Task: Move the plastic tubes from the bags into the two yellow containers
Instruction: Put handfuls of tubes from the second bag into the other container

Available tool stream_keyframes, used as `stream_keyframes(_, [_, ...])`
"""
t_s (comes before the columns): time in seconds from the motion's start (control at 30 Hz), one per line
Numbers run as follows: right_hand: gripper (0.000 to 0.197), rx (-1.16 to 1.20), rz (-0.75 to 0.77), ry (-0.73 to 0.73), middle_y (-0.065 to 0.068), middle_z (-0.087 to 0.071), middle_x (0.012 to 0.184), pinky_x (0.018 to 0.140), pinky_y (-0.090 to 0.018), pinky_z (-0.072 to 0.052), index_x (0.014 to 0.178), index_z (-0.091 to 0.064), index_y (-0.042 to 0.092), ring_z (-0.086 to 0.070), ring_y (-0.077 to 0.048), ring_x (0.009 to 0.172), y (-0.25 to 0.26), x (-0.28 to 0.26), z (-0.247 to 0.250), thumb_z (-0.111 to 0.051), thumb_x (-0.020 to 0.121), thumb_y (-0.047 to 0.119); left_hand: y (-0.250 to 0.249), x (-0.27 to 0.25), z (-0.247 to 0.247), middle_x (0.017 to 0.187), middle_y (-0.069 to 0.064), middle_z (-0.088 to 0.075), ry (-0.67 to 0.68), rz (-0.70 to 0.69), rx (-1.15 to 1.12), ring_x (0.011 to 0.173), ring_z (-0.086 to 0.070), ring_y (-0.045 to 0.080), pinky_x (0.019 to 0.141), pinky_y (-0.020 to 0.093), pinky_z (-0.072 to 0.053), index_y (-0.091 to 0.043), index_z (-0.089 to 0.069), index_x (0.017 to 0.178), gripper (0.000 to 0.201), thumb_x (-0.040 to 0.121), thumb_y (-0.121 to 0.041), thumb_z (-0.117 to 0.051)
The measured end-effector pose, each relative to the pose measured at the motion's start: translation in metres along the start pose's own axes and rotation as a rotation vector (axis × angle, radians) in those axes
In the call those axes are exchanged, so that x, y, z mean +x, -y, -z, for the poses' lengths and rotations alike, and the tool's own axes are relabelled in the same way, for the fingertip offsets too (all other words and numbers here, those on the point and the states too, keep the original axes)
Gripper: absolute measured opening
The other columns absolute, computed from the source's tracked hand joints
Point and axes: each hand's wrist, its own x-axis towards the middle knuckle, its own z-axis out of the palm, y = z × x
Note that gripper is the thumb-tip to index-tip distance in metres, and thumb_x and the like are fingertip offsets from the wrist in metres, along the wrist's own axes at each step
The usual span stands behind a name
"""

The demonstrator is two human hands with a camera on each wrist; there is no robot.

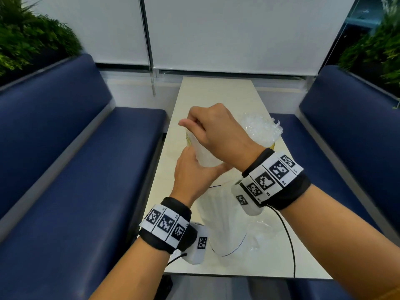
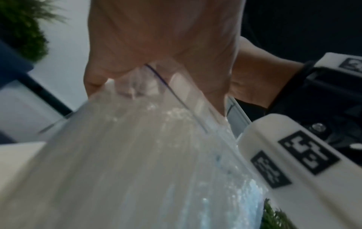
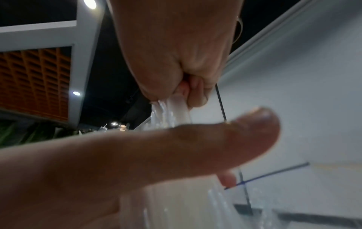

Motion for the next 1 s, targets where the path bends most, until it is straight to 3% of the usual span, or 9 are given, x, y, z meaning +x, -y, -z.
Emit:
stream_keyframes(0.1, [0.033,0.076,-0.053,-0.031,0.006,-0.049,0.057,0.056,-0.031,-0.044,0.079,-0.064,0.009,-0.044,-0.012,0.053,-0.001,-0.002,-0.005,-0.061,0.099,0.035,0.006,0.003,-0.006,0.089,-0.004,-0.071,-0.054,0.030,-0.121,0.082,-0.067,0.014,0.068,0.040,-0.057,-0.021,-0.065,0.097,0.049,0.063,-0.047,-0.088])
stream_keyframes(0.23, [0.037,0.174,-0.168,0.023,0.006,-0.062,0.077,0.065,-0.032,-0.051,0.098,-0.062,0.022,-0.056,-0.010,0.071,0.004,-0.011,0.002,-0.055,0.093,0.058,0.008,0.004,-0.009,0.078,-0.003,-0.070,-0.136,-0.025,-0.133,0.071,-0.066,0.012,0.058,0.028,-0.049,-0.019,-0.065,0.094,0.044,0.066,-0.053,-0.069])
stream_keyframes(0.33, [0.075,0.146,-0.305,0.132,0.015,-0.059,0.107,0.080,-0.028,-0.049,0.122,-0.054,0.030,-0.054,-0.006,0.099,-0.002,-0.025,0.002,-0.056,0.070,0.084,0.014,0.009,-0.008,0.074,-0.004,-0.067,-0.131,-0.022,-0.068,0.069,-0.064,0.013,0.056,0.033,-0.052,-0.025,-0.062,0.090,0.021,0.077,-0.042,-0.064])
stream_keyframes(0.4, [0.081,0.175,-0.327,0.264,0.014,-0.063,0.110,0.085,-0.034,-0.053,0.116,-0.059,0.027,-0.059,-0.008,0.099,-0.007,-0.036,-0.010,-0.062,0.062,0.087,0.021,0.014,-0.009,0.071,-0.008,-0.062,-0.136,0.008,-0.001,0.067,-0.062,0.013,0.054,0.027,-0.048,-0.030,-0.059,0.082,0.008,0.085,-0.037,-0.058])
stream_keyframes(0.5, [0.051,0.284,-0.341,0.296,0.006,-0.067,0.087,0.076,-0.043,-0.056,0.094,-0.060,0.022,-0.064,-0.014,0.078,-0.009,-0.044,-0.029,-0.066,0.078,0.070,0.027,0.018,-0.008,0.072,-0.009,-0.064,-0.188,-0.007,0.092,0.070,-0.065,0.010,0.058,0.025,-0.051,-0.026,-0.063,0.084,0.012,0.094,-0.027,-0.056])
stream_keyframes(0.6, [0.032,0.360,-0.324,0.255,0.004,-0.069,0.090,0.079,-0.040,-0.056,0.099,-0.063,0.021,-0.065,-0.015,0.083,-0.005,-0.040,-0.038,-0.066,0.088,0.050,0.028,0.015,-0.001,0.074,-0.009,-0.065,-0.220,0.038,0.081,0.074,-0.067,0.013,0.064,0.034,-0.058,-0.019,-0.065,0.089,0.007,0.094,-0.017,-0.061])
stream_keyframes(0.77, [0.035,0.410,-0.283,0.185,-0.008,-0.067,0.084,0.076,-0.050,-0.052,0.093,-0.060,0.006,-0.064,-0.025,0.078,0.002,-0.031,-0.051,-0.056,0.096,0.040,0.028,0.020,0.005,0.074,-0.015,-0.052,-0.156,0.065,0.280,0.069,-0.053,0.002,0.057,0.022,-0.044,-0.026,-0.055,0.097,0.005,0.096,-0.024,-0.059])
stream_keyframes(0.93, [0.022,0.501,-0.267,0.077,0.009,-0.058,0.068,0.061,-0.018,-0.045,0.084,-0.047,0.019,-0.059,0.000,0.062,0.011,-0.020,-0.052,-0.055,0.102,0.029,0.034,0.013,0.007,0.087,-0.012,-0.061,-0.092,0.047,0.237,0.075,-0.055,0.006,0.072,0.034,-0.053,-0.018,-0.063,0.112,0.043,0.078,-0.044,-0.065])
stream_keyframes(1.0, [0.019,0.532,-0.264,0.028,0.004,-0.062,0.069,0.061,-0.023,-0.050,0.087,-0.047,0.021,-0.063,-0.006,0.061,0.016,-0.013,-0.049,-0.054,0.102,0.029,0.034,0.011,0.009,0.086,-0.011,-0.064,-0.095,0.064,0.177,0.080,-0.060,0.009,0.079,0.046,-0.057,-0.022,-0.064,0.108,0.057,0.065,-0.059,-0.057])
